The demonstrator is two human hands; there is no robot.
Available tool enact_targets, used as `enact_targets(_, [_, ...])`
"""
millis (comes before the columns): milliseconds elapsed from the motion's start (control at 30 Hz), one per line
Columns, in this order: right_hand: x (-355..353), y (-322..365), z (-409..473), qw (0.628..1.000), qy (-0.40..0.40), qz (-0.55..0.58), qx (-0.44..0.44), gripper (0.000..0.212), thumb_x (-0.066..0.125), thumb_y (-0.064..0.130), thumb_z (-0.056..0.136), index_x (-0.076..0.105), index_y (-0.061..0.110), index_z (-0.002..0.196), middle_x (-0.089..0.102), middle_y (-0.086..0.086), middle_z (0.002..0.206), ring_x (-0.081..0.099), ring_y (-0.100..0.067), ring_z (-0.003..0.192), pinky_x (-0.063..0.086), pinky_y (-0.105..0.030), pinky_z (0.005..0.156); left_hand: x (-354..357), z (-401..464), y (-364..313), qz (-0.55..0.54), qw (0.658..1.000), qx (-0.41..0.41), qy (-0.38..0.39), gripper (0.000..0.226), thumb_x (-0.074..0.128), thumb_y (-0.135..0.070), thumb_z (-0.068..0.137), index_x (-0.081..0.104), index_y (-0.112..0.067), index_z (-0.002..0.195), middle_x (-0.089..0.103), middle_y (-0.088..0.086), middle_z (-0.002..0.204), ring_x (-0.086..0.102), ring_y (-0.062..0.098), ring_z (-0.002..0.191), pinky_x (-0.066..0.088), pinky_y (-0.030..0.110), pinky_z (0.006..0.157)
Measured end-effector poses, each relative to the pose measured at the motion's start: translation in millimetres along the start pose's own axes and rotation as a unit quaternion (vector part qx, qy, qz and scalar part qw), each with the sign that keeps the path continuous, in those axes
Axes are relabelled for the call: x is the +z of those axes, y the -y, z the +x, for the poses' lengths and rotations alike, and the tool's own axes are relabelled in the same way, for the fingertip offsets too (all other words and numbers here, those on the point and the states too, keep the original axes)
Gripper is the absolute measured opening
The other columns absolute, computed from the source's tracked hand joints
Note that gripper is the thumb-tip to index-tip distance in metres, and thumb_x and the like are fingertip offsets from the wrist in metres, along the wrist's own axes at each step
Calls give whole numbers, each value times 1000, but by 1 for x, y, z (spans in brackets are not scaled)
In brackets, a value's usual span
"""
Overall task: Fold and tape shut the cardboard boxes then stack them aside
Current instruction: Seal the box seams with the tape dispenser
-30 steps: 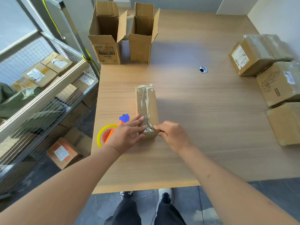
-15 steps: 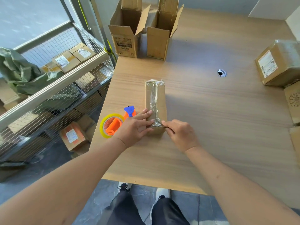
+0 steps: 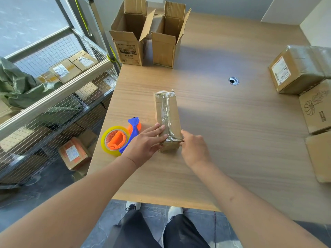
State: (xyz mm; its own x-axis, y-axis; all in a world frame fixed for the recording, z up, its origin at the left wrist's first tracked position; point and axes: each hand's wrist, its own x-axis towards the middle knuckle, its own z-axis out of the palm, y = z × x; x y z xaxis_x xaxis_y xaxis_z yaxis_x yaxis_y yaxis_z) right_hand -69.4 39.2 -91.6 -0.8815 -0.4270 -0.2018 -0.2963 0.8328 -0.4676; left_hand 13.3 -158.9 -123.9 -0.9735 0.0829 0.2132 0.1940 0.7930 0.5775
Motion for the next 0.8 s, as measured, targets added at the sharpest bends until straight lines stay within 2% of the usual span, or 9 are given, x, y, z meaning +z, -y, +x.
enact_targets(67, [-3,2,1,1000,16,-10,1,25,61,9,93,60,18,117,71,-14,92,67,-39,91,53,-40,72,-5,2,-1,6,1000,1,19,50,85,-8,82,71,-15,130,55,6,150,45,29,144,50,47,108])
enact_targets(100, [-5,4,1,1000,25,-17,3,40,61,10,92,56,18,132,72,-16,98,67,-39,96,54,-41,78,-9,4,1,11,999,5,40,55,87,-9,80,70,-15,132,53,6,151,43,28,145,47,47,110])
enact_targets(167, [-11,10,1,998,48,-23,20,74,65,17,91,33,17,158,71,-16,108,65,-37,106,53,-39,89,-20,7,4,21,996,13,83,65,89,-12,78,65,-17,138,49,5,155,39,27,148,39,44,117])
enact_targets(233, [-15,20,0,997,56,4,57,91,73,28,87,22,17,162,71,-13,110,63,-34,110,52,-36,93,-28,12,5,34,994,21,103,63,86,-10,81,64,-18,140,50,4,155,40,26,147,37,42,118])
enact_targets(333, [-10,31,-1,994,24,44,100,73,81,44,75,51,19,137,71,-6,103,66,-31,105,52,-34,84,-27,16,5,42,995,33,83,50,84,-5,82,72,-17,130,59,5,146,51,30,139,48,49,109])
enact_targets(400, [-7,38,-3,994,11,29,106,65,83,54,71,57,17,118,71,-6,101,67,-32,103,52,-35,80,-24,17,6,27,997,23,67,48,83,-4,82,74,-18,127,62,2,143,54,30,137,52,50,104])
enact_targets(533, [-9,49,-5,993,22,-40,109,98,83,66,70,47,7,139,69,-15,116,66,-35,112,52,-37,85,-22,15,7,8,999,11,47,49,82,0,81,74,-16,126,62,2,143,53,29,137,49,47,108])
enact_targets(667, [-16,56,-9,991,23,-54,124,83,75,79,68,47,16,114,70,-11,108,68,-32,105,44,-36,71,-31,20,6,57,993,74,77,55,78,10,79,71,-11,129,64,6,140,56,32,134,46,43,110])
enact_targets(800, [-17,61,-8,988,21,-84,129,81,77,68,70,44,16,122,63,-10,115,64,-31,109,49,-37,77,-43,24,6,71,990,60,104,67,59,16,83,60,-14,144,54,2,151,47,24,144,48,42,110])
